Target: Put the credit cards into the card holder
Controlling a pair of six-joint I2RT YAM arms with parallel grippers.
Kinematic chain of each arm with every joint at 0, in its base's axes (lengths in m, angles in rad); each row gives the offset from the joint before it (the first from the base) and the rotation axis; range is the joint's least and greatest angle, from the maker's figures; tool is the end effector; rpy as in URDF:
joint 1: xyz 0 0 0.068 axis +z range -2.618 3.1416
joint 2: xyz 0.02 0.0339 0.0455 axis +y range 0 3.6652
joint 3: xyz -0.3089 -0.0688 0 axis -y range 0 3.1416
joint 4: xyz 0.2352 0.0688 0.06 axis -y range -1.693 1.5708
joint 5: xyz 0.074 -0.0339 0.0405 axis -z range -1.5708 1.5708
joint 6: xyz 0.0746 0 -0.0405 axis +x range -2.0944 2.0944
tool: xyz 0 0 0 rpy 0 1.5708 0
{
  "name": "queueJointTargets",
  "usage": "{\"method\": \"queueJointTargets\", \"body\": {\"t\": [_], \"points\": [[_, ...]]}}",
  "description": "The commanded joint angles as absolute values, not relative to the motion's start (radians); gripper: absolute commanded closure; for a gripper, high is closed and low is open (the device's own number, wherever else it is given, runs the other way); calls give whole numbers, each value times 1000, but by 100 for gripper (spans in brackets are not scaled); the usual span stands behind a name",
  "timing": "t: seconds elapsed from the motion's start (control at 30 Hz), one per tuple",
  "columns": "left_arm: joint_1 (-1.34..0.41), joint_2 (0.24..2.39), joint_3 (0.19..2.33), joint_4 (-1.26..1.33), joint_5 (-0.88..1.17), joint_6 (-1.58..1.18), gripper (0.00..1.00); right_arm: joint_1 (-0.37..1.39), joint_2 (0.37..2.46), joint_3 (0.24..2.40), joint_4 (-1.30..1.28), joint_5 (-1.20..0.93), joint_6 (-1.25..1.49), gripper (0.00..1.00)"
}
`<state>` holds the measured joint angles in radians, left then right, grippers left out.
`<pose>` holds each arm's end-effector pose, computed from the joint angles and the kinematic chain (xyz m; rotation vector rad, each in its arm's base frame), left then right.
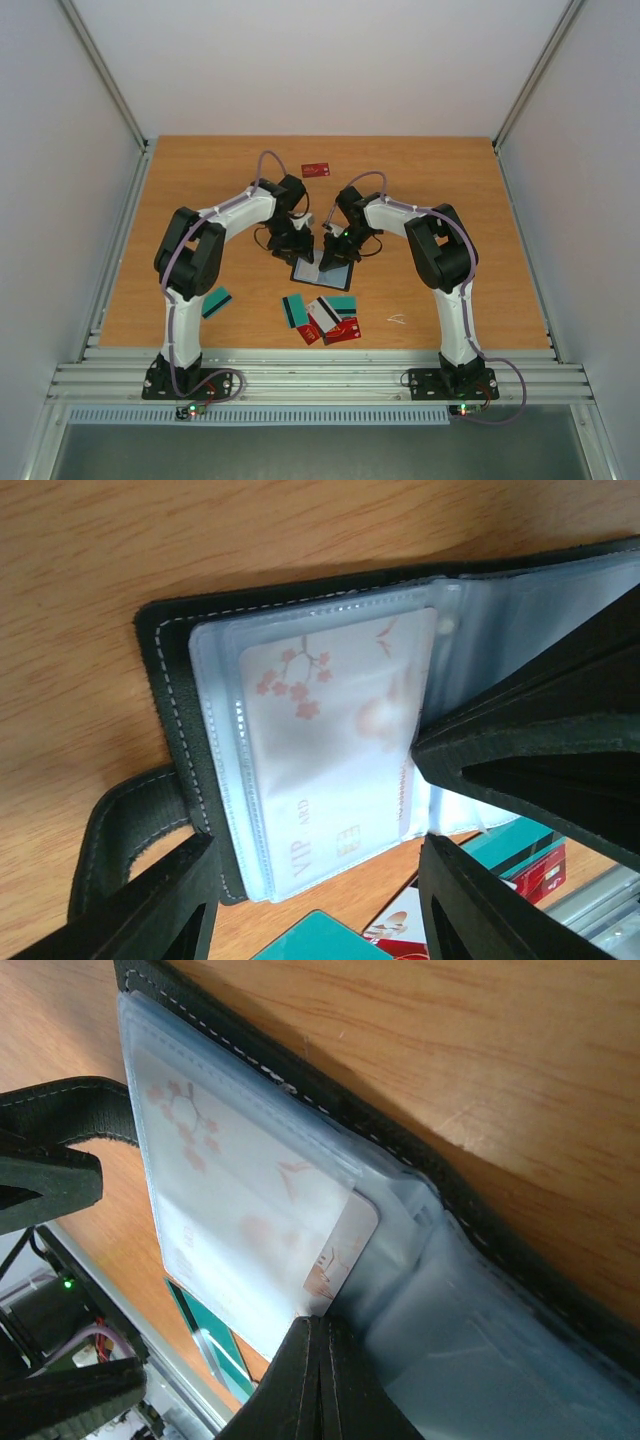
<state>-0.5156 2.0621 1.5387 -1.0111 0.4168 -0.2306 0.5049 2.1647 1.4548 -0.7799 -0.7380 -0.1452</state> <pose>0.3371 -0.2258 0.1782 -0.4321 -2.9314 0.6031 0.3440 0.2475 0.1330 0.9618 -2.7128 -1.1158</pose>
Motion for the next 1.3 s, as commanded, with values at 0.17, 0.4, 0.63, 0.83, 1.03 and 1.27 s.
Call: {"method": "queueJointTargets", "body": {"t": [0.17,0.4,0.63,0.83,1.03,1.27], "points": [[-523,2095,1531,-966,480,-235,47,523,2234,1430,-795,-672,-166,99],[-524,2106,1533,-973,445,-233,47,523,2237,1433,-798,-672,-167,99],[-526,2125,1528,-979,436,-223,48,523,2242,1435,-799,-675,-167,99],[-540,2140,1538,-976,476,-205,49,522,2249,1443,-799,-678,-167,99],[-551,2152,1555,-985,472,-198,53,523,2254,1445,-802,-680,-166,99],[-575,2144,1586,-1003,426,-195,58,522,2255,1443,-802,-680,-166,99]]}}
